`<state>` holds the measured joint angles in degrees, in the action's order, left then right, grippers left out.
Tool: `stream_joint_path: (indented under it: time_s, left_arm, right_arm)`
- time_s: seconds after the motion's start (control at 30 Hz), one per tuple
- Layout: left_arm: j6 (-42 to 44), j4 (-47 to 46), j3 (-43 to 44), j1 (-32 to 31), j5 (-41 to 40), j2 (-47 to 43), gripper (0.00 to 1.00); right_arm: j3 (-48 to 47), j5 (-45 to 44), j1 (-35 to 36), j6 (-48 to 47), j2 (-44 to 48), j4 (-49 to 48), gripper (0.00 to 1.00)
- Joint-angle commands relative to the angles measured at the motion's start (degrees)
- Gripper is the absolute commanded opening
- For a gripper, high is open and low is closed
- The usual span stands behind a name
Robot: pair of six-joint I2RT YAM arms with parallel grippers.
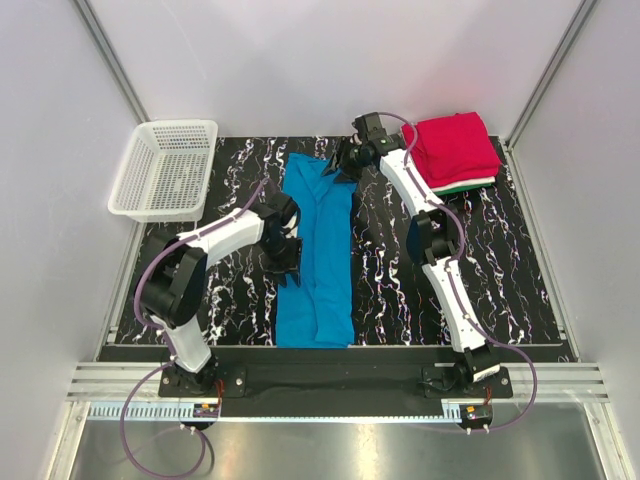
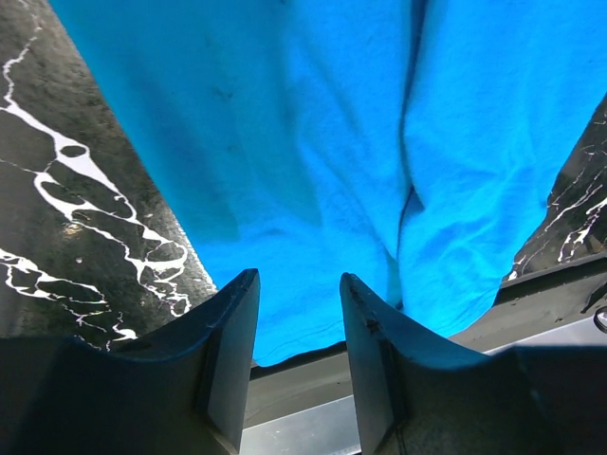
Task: Fold and stack the t-shirts
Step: Fold the tshirt
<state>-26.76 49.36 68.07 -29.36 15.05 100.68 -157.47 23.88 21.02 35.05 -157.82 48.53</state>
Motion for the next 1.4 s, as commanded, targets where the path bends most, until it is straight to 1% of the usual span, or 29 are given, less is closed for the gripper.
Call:
stream_joint_path:
  time_s: [0.0,0.07,0.17,0.33,0.5,0.83,1.37]
  left_arm:
    - [0.8,-1.5,-0.2,-0.2,2.1,0.7,0.43]
    - [0.9,-1.6,-0.5,-0.3,1.9,0.9,0.43]
    - [0.9,-1.7,-1.1,-0.3,1.6,1.0,0.42]
    - [0.7,-2.1,-1.1,-0.3,1.6,1.2,0.42]
    - [0.7,-2.3,-0.7,-0.3,2.2,2.1,0.41]
    - [0.6,-3.2,-2.4,-0.3,2.4,2.6,0.40]
    - [0.7,-4.6,-4.5,-0.3,2.0,2.2,0.40]
  right_arm:
    - [-2.4,3.3,-0.4,3.6,-1.6,-7.2,0.53]
    - [-1.0,4.3,-0.4,4.2,-2.1,-10.1,0.53]
    - [-2.5,5.6,-0.8,6.5,-4.1,-11.1,0.54]
    - [-0.7,4.4,-0.8,5.7,-3.7,-11.2,0.55]
    - [1.0,5.0,-1.1,4.8,-3.8,-11.0,0.55]
    - [0.3,9.4,-0.7,6.7,-5.7,-11.4,0.54]
    - [-0.4,13.1,3.6,9.4,-6.6,-12.0,0.51]
